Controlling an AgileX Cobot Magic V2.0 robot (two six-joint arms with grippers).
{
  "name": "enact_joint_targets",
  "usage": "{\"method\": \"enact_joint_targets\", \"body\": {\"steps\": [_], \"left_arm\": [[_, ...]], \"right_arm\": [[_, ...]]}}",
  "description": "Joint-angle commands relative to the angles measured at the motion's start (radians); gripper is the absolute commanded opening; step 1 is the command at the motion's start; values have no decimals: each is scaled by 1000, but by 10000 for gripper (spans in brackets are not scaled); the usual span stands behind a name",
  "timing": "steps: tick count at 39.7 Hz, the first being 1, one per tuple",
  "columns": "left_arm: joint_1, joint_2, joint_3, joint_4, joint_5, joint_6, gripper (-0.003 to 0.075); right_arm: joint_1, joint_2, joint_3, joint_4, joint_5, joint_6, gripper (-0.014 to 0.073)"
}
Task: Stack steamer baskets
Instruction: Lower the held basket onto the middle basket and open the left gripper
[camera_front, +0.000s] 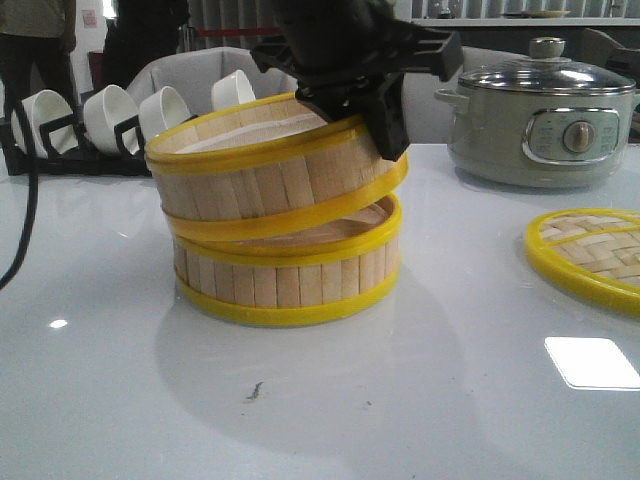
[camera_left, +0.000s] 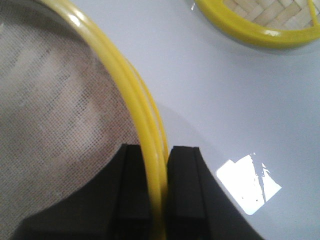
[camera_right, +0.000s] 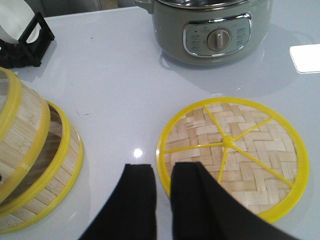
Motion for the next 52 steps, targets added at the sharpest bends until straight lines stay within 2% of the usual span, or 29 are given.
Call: {"method": "enact_joint_targets", "body": {"steps": [1,18,52], "left_arm": [[-6,-46,-42,2,-69,0,85],[-6,15,-42,0,-73,0,85],[-6,15,-42,-2,-149,0,85]], "right_arm": [[-2,-7,-37,0,-78,-6,241],[-2,-7,-37,0,-78,-6,241],[-2,-7,-37,0,-79,-6,241]]}}
